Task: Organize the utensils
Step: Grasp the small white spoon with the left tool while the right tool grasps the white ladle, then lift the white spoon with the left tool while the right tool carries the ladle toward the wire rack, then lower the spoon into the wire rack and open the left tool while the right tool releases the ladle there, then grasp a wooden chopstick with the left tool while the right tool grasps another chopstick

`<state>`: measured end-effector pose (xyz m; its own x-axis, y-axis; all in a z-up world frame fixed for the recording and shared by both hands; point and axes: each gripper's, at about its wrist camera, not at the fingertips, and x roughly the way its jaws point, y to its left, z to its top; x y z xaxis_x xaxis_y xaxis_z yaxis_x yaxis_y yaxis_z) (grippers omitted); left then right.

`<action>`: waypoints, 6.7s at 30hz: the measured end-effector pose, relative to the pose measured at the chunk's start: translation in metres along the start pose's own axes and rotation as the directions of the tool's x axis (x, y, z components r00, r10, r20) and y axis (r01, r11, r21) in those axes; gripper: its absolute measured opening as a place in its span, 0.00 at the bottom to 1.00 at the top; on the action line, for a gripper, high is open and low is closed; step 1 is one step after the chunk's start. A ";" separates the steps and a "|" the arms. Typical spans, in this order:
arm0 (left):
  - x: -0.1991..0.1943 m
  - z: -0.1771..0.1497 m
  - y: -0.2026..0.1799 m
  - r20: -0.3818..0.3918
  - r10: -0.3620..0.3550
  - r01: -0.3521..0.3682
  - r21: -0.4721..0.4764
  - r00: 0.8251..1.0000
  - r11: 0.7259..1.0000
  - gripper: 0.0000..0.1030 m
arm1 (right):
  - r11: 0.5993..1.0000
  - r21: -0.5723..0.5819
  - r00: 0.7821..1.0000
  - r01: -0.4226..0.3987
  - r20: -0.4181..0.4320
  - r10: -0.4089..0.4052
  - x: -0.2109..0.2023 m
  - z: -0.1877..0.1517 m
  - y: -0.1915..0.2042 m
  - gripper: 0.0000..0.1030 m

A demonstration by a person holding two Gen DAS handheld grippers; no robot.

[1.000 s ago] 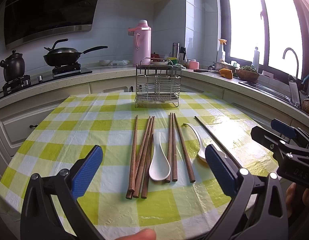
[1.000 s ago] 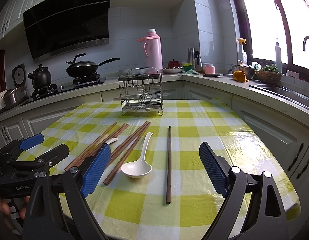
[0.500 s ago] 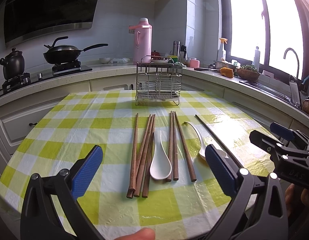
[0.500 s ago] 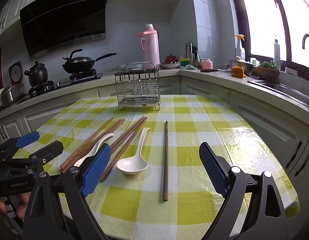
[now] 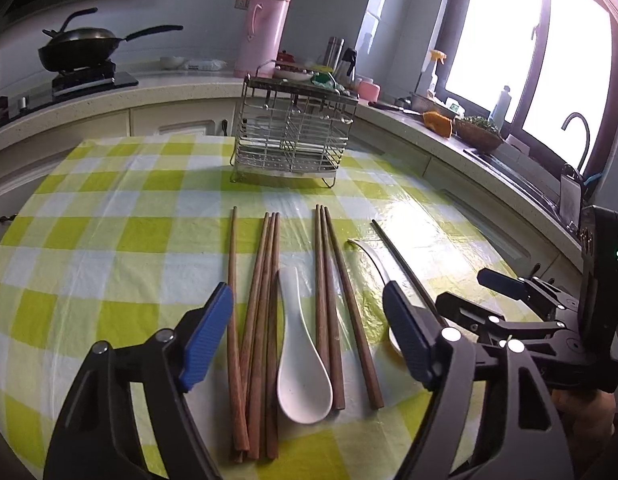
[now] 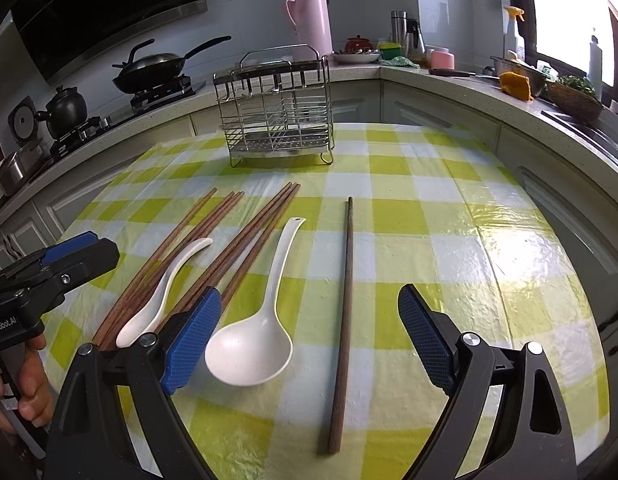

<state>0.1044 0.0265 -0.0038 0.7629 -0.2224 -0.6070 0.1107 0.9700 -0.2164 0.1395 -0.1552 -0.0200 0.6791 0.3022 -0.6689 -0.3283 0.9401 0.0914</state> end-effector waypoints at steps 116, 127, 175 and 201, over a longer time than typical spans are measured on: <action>0.158 0.268 0.031 -0.026 0.122 -0.122 0.005 0.992 0.992 0.15 | 0.997 -0.017 0.994 -0.080 0.079 0.081 0.126 0.280 -0.006 0.13; 0.177 0.256 0.027 -0.086 0.136 -0.133 0.038 0.987 0.990 0.21 | 0.998 -0.033 0.998 -0.056 0.024 0.057 0.142 0.271 -0.006 0.15; 0.074 0.037 0.056 -0.264 0.135 -0.135 0.017 0.955 0.991 0.28 | 0.997 0.040 0.982 0.063 -0.183 -0.054 0.065 0.017 -0.036 0.61; 0.100 0.030 0.037 -0.307 0.243 -0.202 0.158 0.920 0.966 0.13 | 0.996 -0.061 0.978 0.064 -0.197 -0.075 0.079 0.022 -0.017 0.11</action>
<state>0.2043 0.0432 -0.0498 0.5334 0.0008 -0.8459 0.0536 0.9980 0.0348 0.2127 -0.1444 -0.0582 0.5594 0.1944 -0.8058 -0.3240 0.9460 0.0032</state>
